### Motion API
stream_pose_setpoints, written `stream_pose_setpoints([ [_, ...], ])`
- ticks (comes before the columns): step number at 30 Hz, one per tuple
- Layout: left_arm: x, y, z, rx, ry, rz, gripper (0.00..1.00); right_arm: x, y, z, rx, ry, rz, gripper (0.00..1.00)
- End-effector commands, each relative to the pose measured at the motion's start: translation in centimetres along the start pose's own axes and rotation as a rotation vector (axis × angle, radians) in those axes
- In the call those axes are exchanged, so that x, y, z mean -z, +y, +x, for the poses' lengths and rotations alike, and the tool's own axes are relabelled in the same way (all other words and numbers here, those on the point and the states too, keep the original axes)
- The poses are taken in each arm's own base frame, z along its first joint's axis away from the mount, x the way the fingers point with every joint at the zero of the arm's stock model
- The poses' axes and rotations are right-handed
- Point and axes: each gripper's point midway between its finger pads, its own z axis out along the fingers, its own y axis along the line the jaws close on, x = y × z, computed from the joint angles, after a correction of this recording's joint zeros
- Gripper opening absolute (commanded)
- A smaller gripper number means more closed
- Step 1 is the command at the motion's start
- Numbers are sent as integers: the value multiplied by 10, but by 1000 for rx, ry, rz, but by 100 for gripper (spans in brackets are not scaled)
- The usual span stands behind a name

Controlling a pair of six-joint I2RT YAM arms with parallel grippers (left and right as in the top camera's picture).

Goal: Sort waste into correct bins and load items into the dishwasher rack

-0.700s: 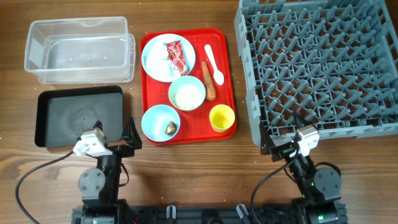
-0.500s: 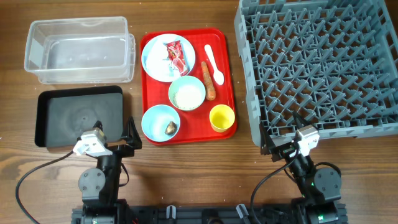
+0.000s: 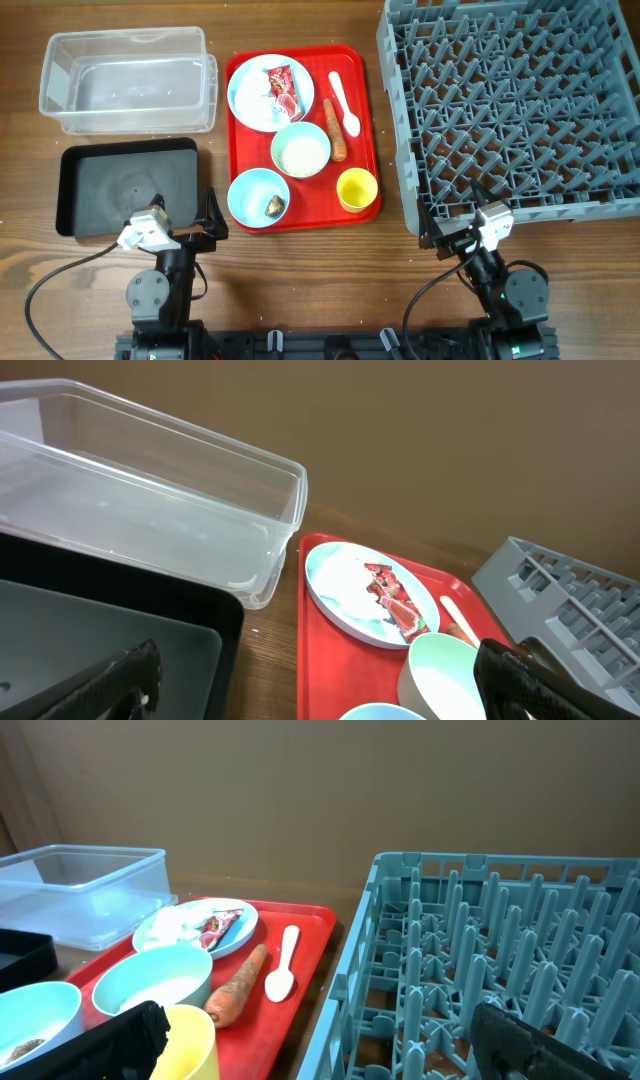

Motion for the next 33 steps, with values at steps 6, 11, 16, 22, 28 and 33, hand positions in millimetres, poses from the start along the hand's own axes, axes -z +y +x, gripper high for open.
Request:
stream_pose_setpoints([
  [6, 0, 1, 2, -20, -3, -3, 100, 0, 0, -2, -9, -10, 5, 100],
  [11, 0, 1, 2, -20, -3, -3, 100, 0, 0, -2, -9, -10, 5, 100],
  [16, 0, 1, 2, -20, -3, -3, 100, 0, 0, -2, -9, -10, 5, 100],
  [22, 0, 1, 2, -20, -3, -3, 100, 0, 0, -2, -9, -10, 5, 99],
  [28, 0, 1, 2, -20, -3, -3, 100, 0, 0, -2, -9, -10, 5, 100],
  [33, 0, 1, 2, -20, -3, -3, 100, 0, 0, -2, -9, -10, 5, 100],
])
